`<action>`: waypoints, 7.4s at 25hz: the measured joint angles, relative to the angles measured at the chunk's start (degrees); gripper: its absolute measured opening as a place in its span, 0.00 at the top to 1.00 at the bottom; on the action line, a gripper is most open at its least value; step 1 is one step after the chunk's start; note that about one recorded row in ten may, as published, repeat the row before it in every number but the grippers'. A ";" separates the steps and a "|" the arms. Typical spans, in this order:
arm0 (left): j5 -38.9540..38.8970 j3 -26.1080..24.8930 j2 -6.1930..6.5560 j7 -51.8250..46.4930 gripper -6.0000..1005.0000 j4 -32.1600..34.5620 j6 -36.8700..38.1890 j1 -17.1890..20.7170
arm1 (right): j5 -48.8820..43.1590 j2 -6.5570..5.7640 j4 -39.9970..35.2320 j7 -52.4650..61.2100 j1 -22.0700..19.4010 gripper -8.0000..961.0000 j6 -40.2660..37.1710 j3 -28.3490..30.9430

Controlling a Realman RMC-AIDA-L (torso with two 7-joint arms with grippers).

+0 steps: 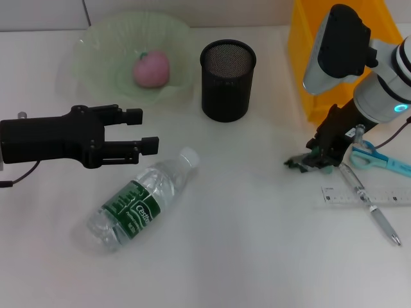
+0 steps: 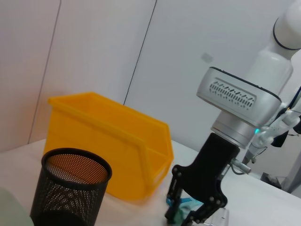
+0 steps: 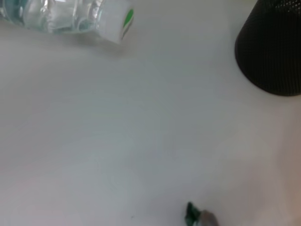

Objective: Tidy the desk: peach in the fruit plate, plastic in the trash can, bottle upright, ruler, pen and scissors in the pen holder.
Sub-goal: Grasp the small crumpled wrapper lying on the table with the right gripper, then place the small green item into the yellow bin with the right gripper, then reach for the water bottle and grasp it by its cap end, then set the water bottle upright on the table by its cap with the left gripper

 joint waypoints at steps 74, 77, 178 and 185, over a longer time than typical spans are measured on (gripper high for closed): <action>29.02 25.74 -1.48 -59.87 0.21 16.73 -10.27 -18.44 | 44.34 -3.43 20.17 -43.19 -24.15 0.11 -16.99 29.99; 30.38 27.86 -1.77 -59.86 0.21 13.08 -13.41 -19.38 | 43.82 -3.29 20.23 -43.24 -24.05 0.11 -16.69 29.85; -44.80 22.26 -1.30 31.23 0.56 -14.36 -22.21 4.86 | 45.17 -0.25 24.06 -39.55 -19.46 0.12 -15.17 36.42; -48.59 20.21 -1.35 39.41 0.56 -19.73 -20.57 5.23 | 45.18 -0.25 25.97 -40.91 -18.65 0.12 -14.48 36.45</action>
